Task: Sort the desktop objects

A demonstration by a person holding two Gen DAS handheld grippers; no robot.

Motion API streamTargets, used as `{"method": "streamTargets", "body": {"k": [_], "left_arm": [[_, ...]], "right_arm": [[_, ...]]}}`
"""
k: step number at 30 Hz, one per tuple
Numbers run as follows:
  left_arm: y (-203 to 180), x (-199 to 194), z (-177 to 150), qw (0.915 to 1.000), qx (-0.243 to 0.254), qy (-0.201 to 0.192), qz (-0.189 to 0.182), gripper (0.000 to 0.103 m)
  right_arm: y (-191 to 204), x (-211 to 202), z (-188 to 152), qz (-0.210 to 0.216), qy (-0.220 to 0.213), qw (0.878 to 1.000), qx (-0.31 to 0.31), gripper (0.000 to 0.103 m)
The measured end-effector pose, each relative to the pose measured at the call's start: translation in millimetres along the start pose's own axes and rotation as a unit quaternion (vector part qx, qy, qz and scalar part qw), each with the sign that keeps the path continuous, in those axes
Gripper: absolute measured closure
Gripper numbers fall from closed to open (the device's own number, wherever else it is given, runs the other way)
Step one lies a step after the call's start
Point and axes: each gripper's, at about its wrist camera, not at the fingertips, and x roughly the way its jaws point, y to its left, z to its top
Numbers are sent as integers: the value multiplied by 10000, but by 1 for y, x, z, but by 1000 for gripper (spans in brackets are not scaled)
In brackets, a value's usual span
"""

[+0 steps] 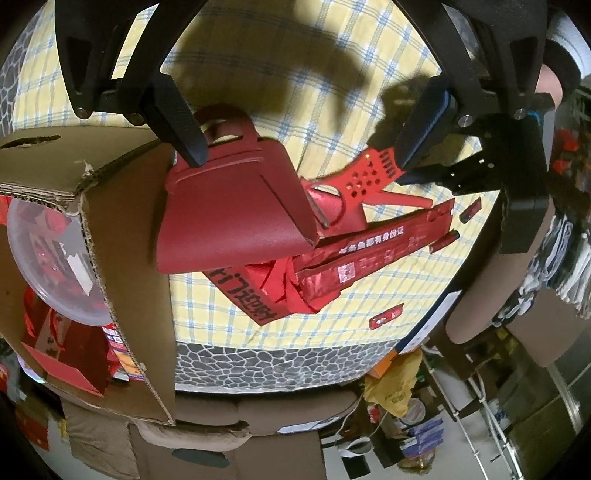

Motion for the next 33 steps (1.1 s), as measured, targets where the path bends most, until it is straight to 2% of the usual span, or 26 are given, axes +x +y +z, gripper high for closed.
{"method": "streamTargets", "body": {"k": [3,5,8,14,16,21,28,31,33], "left_arm": [[7,-10,-3,9997,-167,-88,-149,60],[10,-17,-3,9995,-216,-175,-153,75],[17,-26,-4,9987,-340,-273,-246,75],[36,-29,-7,9976,-624,-283,-123,75],[43,-33,-7,9969,-709,-330,-53,72],[64,-37,-8,9949,-921,-370,150,51],[106,-58,-16,9890,-1127,-547,782,38],[130,-63,-25,9854,-1330,-551,905,37],[143,-65,-31,9829,-1446,-556,993,32]], "right_arm": [[2,1,-1,-4,28,10000,-48,1],[1,2,-1,18,31,10000,-43,1],[2,4,0,61,33,10000,-28,1],[9,9,1,179,92,9998,-96,1],[12,10,1,202,100,9997,-132,1],[18,15,2,280,138,9994,-158,4],[29,20,5,370,125,9990,-240,4],[31,24,5,372,164,9988,-269,4],[33,25,4,360,182,9987,-304,4]]}}
